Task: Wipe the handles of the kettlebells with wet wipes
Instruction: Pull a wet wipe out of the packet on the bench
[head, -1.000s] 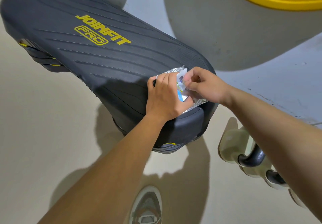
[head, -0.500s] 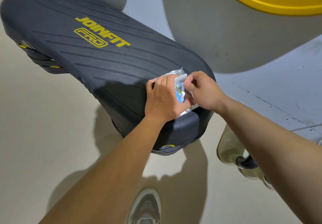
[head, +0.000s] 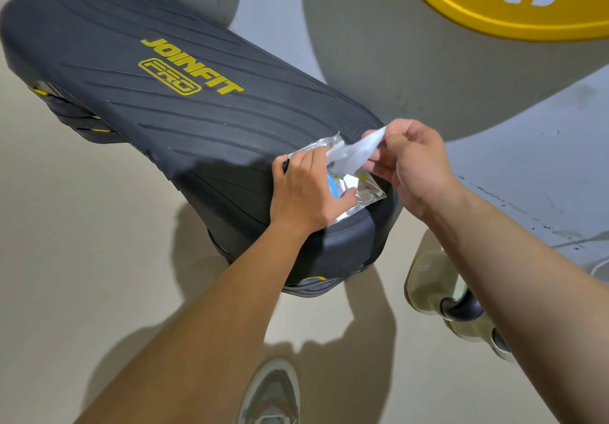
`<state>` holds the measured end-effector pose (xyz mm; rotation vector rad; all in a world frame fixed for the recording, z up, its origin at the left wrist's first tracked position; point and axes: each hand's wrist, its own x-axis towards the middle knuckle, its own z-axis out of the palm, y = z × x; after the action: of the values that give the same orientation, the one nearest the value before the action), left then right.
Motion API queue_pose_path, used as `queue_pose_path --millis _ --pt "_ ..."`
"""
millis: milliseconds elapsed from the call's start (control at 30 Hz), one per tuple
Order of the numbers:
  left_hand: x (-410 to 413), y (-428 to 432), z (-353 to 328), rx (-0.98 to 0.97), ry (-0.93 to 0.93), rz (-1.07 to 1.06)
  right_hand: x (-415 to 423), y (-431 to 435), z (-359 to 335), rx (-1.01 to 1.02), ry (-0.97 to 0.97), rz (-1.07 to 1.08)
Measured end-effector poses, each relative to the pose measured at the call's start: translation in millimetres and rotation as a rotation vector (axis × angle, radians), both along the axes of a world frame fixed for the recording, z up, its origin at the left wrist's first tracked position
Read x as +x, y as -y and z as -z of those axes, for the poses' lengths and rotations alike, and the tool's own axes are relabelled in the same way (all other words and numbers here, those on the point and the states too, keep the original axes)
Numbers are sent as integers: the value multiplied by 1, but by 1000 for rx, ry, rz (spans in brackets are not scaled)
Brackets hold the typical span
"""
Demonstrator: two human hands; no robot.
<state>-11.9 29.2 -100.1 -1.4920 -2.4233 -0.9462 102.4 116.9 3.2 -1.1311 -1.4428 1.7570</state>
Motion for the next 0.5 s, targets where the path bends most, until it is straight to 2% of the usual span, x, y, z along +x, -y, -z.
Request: queue_pose_path --millis 67,167,367,500 --pt "0 1 -2 -3 16 23 -3 -7 -10 24 -27 133" --pt "1 1 -3 11 43 28 3 -23 -18 119 62 264" --pt "-1 2 -7 52 -1 82 15 -19 10 -237 229 65" --pt "0 3 -5 67 58 149 17 3 30 -67 320 -175"
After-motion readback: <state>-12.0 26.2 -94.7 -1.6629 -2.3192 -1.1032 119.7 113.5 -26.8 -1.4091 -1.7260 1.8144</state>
